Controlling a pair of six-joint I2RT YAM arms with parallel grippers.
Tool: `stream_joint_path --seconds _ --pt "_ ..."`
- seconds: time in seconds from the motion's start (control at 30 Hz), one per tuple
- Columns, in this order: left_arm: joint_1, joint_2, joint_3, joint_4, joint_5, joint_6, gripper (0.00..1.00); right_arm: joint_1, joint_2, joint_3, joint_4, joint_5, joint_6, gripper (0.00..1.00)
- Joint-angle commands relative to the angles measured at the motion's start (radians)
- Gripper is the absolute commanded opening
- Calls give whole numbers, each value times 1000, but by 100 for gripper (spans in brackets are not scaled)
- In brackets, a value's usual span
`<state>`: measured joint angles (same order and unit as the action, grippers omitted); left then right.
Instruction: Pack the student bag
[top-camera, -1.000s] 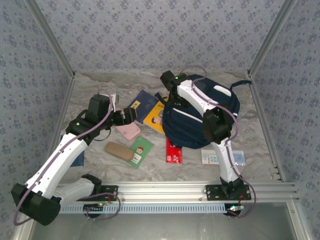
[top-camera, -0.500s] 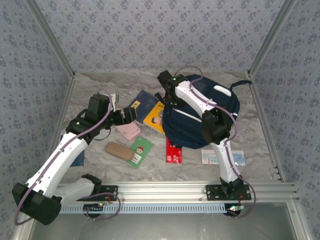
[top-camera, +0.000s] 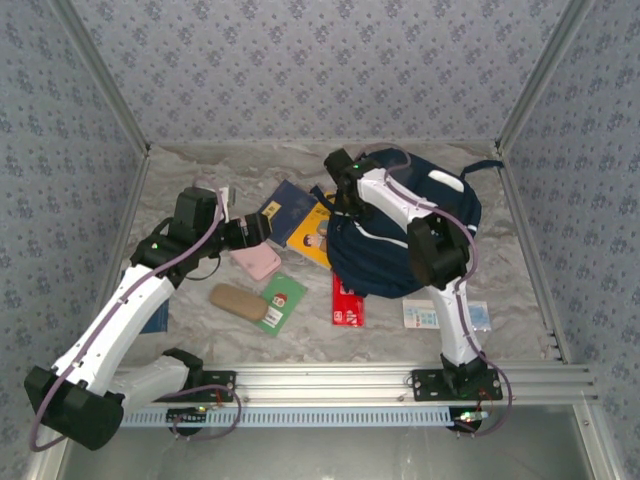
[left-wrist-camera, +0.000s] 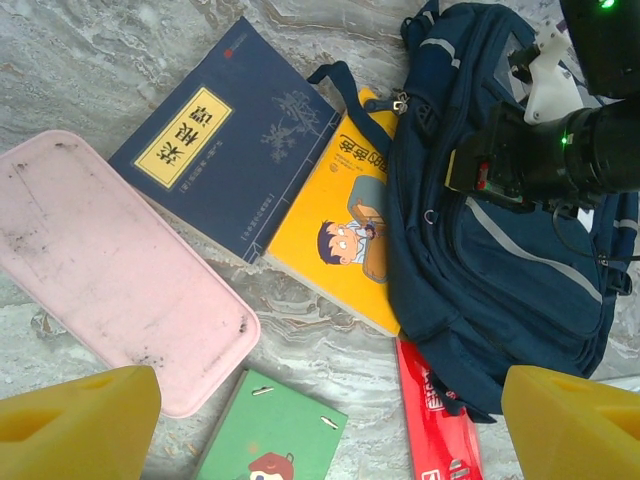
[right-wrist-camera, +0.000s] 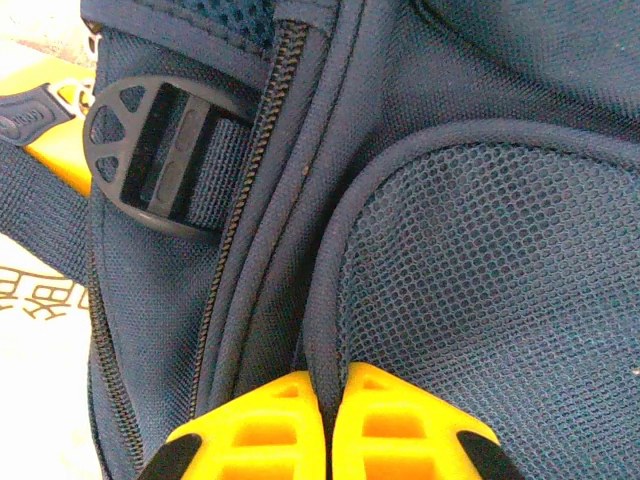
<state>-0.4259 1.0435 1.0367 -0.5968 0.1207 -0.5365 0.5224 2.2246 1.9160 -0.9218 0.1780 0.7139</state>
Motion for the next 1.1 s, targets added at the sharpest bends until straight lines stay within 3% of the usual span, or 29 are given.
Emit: stream_joint_path --seconds 0.0,0.23,0.47,0.67,0.8,0.93,1.07 --pt "7 3 -7 19 20 -7 89 -41 -10 -49 38 -72 -76 0" --pt "12 -2 -7 19 19 -9 88 -68 -162 -67 159 -252 -418 0" --pt "17 -3 -5 20 22 -12 88 -31 -272 -17 141 -311 -774 0" --pt "19 -4 -7 23 28 -14 88 3 -409 -186 213 -369 -1025 0" --pt "17 2 -12 29 35 -15 88 -13 -447 -233 217 -412 -1045 0" --pt "9 31 -28 56 75 -10 87 -45 -452 -232 213 -477 -941 0" --pt "-43 77 -50 115 118 44 74 -75 -449 -228 221 -536 -832 0"
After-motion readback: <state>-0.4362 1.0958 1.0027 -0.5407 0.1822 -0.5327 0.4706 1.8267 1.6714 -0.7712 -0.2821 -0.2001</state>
